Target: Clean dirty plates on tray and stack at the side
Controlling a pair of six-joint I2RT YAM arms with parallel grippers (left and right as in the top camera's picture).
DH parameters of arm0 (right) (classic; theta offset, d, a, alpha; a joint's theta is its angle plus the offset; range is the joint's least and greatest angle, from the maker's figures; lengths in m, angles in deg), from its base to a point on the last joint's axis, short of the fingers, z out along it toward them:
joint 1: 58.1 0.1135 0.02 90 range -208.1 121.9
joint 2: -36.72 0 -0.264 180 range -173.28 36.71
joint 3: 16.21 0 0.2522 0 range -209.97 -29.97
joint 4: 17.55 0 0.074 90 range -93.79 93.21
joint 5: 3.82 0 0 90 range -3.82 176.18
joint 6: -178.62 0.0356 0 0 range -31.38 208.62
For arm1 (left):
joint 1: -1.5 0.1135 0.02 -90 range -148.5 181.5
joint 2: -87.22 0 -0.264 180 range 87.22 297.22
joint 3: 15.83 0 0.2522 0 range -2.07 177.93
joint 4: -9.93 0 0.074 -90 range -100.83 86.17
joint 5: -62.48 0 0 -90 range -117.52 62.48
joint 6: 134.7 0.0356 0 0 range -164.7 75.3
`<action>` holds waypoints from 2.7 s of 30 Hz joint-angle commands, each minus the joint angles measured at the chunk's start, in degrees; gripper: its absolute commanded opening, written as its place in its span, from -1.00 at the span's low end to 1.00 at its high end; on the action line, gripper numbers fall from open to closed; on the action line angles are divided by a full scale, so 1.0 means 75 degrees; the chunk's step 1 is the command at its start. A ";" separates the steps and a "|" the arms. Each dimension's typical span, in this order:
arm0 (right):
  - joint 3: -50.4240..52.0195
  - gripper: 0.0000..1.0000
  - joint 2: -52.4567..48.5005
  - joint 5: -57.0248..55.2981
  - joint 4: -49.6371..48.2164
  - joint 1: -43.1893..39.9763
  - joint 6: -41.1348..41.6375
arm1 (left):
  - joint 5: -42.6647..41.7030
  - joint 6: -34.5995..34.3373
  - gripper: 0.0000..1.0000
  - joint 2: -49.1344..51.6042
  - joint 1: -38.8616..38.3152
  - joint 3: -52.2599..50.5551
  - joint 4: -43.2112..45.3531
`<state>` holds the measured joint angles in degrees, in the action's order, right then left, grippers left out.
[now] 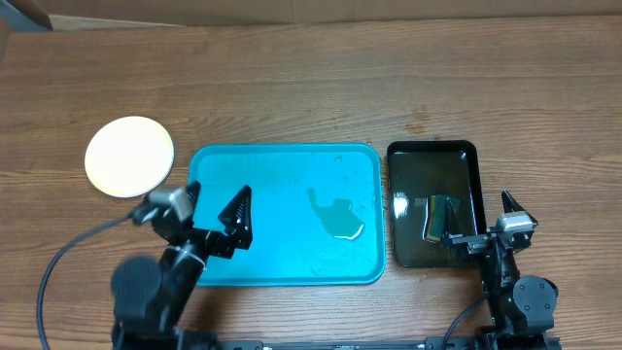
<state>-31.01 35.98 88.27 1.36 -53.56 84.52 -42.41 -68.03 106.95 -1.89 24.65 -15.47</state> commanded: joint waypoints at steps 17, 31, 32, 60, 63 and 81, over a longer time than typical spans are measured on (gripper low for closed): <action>0.0076 1.00 0.0076 -0.0073 -0.0044 0.0029 -0.0032 | 0.1530 0.0198 1.00 -0.2605 -0.0052 -0.3529 0.4549; 0.0076 1.00 0.0076 -0.0070 -0.0044 0.0029 -0.0032 | 0.1565 0.1518 1.00 -0.2605 -0.0052 -0.3526 0.0976; 0.0076 1.00 0.0076 -0.0073 -0.0044 0.0029 -0.0032 | 0.1565 0.1661 0.99 -0.2605 -0.0052 -0.3526 0.0979; 0.0076 1.00 0.0076 -0.0073 -0.0044 0.0029 -0.0032 | 0.1617 0.1743 0.99 -0.2597 -0.0052 -0.3526 0.0979; 0.0076 1.00 0.0076 -0.0070 -0.0044 0.0029 -0.0032 | 0.1617 0.1743 1.00 -0.2597 -0.0052 -0.3526 0.0979; 0.0076 1.00 0.0076 -0.0073 -0.0044 0.0029 -0.0032 | 0.1617 0.1743 1.00 -0.2597 -0.0052 -0.3526 0.0979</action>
<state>-31.01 35.98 88.27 1.40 -53.56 84.52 -30.63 -56.25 88.02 -1.89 -1.60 -7.97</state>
